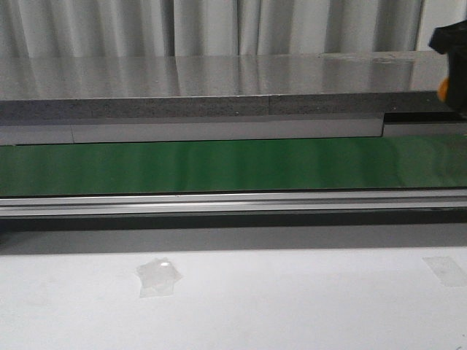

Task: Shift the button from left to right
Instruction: 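Lift the button off the belt and set it in the green tray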

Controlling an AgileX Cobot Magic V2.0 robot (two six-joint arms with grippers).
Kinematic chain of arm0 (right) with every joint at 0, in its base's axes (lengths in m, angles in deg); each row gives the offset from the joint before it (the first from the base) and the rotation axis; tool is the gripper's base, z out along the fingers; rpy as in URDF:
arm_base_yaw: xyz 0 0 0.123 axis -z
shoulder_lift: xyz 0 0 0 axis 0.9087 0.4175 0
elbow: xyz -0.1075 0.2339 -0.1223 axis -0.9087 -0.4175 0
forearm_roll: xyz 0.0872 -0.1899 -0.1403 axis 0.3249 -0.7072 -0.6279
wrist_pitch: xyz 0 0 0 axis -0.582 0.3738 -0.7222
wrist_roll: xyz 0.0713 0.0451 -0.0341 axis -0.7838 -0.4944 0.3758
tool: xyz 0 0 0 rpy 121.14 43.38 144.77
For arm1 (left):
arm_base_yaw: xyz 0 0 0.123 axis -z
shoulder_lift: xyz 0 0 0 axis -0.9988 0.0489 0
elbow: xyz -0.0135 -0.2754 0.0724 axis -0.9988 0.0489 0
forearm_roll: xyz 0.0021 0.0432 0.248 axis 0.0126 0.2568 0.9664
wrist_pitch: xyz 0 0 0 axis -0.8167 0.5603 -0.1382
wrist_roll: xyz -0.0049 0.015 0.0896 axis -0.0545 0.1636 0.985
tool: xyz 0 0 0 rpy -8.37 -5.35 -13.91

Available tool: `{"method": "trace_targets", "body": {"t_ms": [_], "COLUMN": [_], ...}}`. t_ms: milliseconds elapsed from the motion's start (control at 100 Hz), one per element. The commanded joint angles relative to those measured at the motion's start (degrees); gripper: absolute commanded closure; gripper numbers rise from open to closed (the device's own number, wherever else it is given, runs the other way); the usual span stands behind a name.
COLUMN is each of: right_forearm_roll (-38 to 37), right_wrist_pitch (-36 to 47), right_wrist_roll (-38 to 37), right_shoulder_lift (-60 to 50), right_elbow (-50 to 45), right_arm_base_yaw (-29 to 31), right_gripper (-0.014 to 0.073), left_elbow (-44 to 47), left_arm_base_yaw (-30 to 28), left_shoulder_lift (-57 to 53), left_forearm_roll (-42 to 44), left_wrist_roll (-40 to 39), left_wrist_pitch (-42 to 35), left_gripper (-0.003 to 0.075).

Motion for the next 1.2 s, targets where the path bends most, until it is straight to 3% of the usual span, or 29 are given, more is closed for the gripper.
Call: {"method": "trace_targets", "body": {"t_ms": [0, 490, 1190], "right_forearm_roll": [-3.0, -5.1, -5.3], "right_wrist_pitch": [2.0, 8.6, 9.1], "right_wrist_roll": [0.6, 4.0, 4.0], "right_shoulder_lift": [-3.3, -1.0, 9.5], "right_elbow": [1.9, 1.9, 1.9], "right_arm_base_yaw": [3.4, 17.2, 19.0], "right_gripper": [0.0356, 0.0356, 0.0356], "left_elbow": [-1.5, -1.5, -1.5], "left_arm_base_yaw": [0.1, 0.1, 0.1], "left_shoulder_lift": [0.5, 0.5, 0.5], "left_forearm_roll": [-0.6, -0.6, -0.6], "left_wrist_roll": [-0.3, -0.3, -0.3], "left_wrist_pitch": [-4.1, -4.1, -4.1], "left_gripper": [0.0740, 0.0740, 0.0740]}}
